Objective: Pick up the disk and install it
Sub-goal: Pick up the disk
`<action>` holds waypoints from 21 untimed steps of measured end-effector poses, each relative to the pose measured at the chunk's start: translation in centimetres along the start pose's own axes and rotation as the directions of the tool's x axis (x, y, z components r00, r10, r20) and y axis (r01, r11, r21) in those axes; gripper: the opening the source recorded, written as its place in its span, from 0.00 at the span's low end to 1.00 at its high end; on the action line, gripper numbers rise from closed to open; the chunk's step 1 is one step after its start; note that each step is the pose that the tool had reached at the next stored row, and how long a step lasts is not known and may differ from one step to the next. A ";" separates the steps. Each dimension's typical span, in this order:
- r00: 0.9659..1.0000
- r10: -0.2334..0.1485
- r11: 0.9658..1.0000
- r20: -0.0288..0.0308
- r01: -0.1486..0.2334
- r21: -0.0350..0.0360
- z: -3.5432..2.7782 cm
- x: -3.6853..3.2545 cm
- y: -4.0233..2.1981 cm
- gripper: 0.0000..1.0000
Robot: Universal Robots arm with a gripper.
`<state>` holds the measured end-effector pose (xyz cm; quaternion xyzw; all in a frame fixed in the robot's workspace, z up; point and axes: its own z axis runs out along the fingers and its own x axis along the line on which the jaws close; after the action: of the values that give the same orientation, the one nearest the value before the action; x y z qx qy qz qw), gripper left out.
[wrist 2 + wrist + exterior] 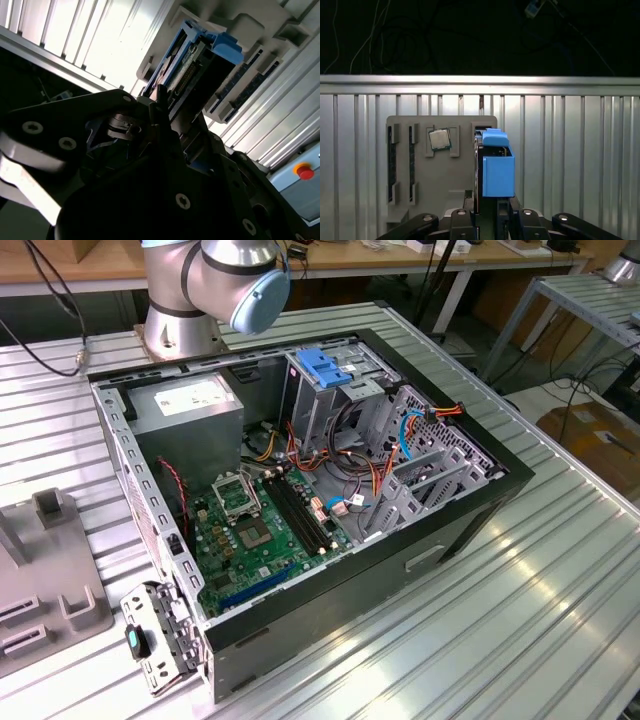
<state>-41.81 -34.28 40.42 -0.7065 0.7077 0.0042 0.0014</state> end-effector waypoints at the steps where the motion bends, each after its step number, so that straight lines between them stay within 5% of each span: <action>1: 1.000 0.000 1.000 0.000 0.000 0.000 -0.10 0.00 0.00 0.35; 21: 1.000 0.000 1.000 0.000 0.000 0.000 -4.62 -0.04 0.02 0.35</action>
<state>-41.81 -34.28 45.04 -0.7065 0.7077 0.0041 0.0015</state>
